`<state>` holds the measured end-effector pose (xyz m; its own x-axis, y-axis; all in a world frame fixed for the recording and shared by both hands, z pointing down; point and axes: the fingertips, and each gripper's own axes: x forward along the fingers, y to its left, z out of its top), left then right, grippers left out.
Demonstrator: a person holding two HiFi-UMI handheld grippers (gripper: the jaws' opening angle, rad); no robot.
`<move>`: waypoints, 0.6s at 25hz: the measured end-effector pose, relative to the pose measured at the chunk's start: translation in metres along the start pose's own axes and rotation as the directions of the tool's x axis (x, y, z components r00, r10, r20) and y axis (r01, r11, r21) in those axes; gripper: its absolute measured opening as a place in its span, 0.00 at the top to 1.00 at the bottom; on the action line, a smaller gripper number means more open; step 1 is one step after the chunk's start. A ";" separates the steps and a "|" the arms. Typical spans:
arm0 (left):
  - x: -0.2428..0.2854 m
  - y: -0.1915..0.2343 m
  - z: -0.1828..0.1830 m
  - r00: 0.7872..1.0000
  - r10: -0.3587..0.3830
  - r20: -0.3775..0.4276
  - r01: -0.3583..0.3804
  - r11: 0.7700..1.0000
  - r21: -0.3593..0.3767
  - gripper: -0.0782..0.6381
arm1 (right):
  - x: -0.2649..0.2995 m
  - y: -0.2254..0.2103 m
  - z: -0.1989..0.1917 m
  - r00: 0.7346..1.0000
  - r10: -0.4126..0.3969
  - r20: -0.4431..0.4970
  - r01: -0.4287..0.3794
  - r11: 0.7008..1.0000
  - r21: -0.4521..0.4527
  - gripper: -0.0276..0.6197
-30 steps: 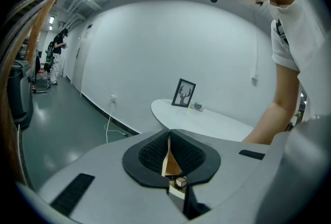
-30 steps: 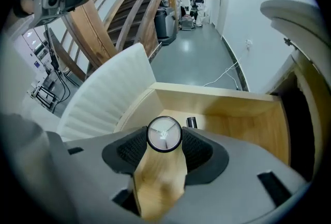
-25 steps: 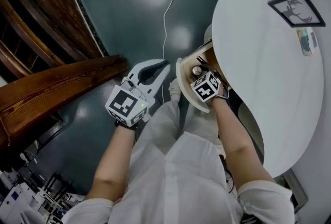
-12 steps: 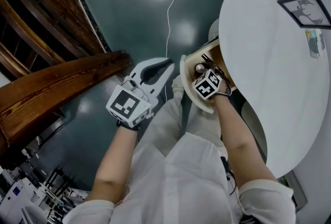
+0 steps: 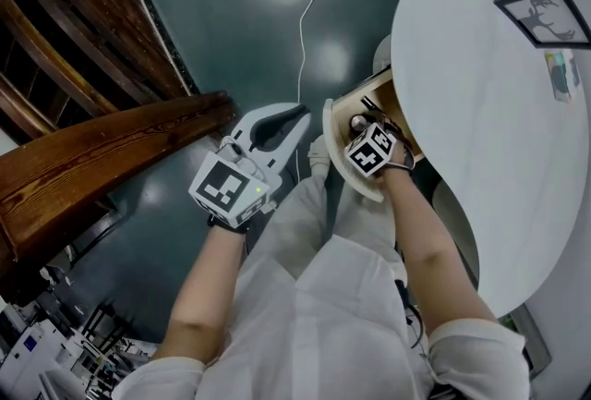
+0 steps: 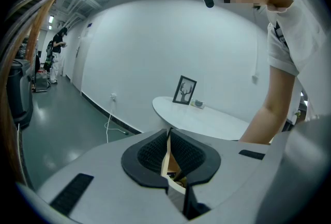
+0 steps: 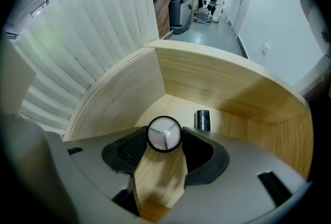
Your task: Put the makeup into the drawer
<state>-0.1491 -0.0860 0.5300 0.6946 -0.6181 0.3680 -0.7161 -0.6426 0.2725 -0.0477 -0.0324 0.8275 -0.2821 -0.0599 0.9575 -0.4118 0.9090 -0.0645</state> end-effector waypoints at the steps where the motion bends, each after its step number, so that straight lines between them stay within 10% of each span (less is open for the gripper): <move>1: -0.001 0.000 0.000 1.000 0.000 0.000 0.000 1.000 0.000 0.86 | -0.001 0.000 0.000 1.000 0.000 0.002 0.000 1.000 0.004 0.64; 15: -0.020 -0.005 0.021 0.999 -0.019 0.036 0.018 0.999 0.031 0.86 | -0.065 0.004 0.020 0.994 -0.069 0.087 0.058 0.991 0.118 0.64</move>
<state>-0.1578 -0.0801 0.5023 0.7104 -0.6216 0.3301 -0.7009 -0.6674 0.2517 -0.0486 -0.0333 0.7596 -0.3273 -0.1577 0.9317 -0.5270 0.8489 -0.0415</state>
